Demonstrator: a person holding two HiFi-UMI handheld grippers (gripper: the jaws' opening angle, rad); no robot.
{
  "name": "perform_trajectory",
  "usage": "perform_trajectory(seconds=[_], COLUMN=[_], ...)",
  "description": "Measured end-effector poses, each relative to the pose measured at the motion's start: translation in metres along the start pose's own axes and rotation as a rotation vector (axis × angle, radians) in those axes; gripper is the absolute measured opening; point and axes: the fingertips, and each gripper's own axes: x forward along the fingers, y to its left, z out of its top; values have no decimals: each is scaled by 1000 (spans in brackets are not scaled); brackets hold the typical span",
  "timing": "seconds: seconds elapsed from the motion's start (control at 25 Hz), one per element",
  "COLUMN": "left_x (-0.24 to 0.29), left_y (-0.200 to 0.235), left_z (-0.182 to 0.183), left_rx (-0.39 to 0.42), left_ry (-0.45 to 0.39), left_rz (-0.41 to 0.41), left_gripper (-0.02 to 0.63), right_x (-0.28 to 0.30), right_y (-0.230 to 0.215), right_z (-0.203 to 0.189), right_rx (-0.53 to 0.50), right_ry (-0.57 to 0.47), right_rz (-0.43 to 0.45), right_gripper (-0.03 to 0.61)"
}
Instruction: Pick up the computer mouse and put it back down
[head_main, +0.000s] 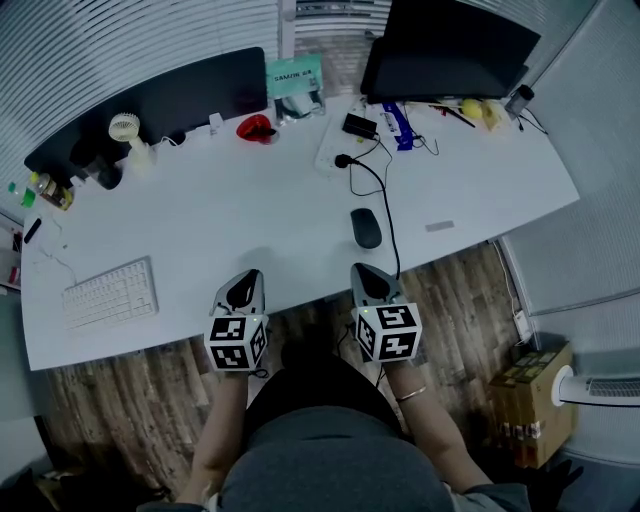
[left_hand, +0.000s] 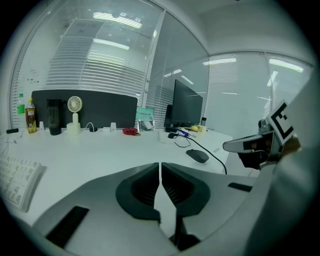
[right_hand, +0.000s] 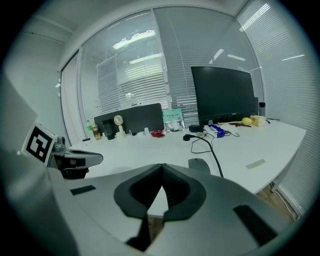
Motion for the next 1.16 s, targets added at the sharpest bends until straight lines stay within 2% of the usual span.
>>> perform_trajectory(seconds=[0.44, 1.16], left_x=[10, 14], left_y=[-7, -7], left_z=[5, 7], left_rx=[-2, -2], left_ry=[2, 5], left_rz=[8, 10], left_gripper=[32, 32], right_x=[0, 6], right_y=[-13, -9], right_z=[-4, -3], right_rx=[18, 15], right_ry=[19, 25], right_rz=[7, 28], right_gripper=[2, 2])
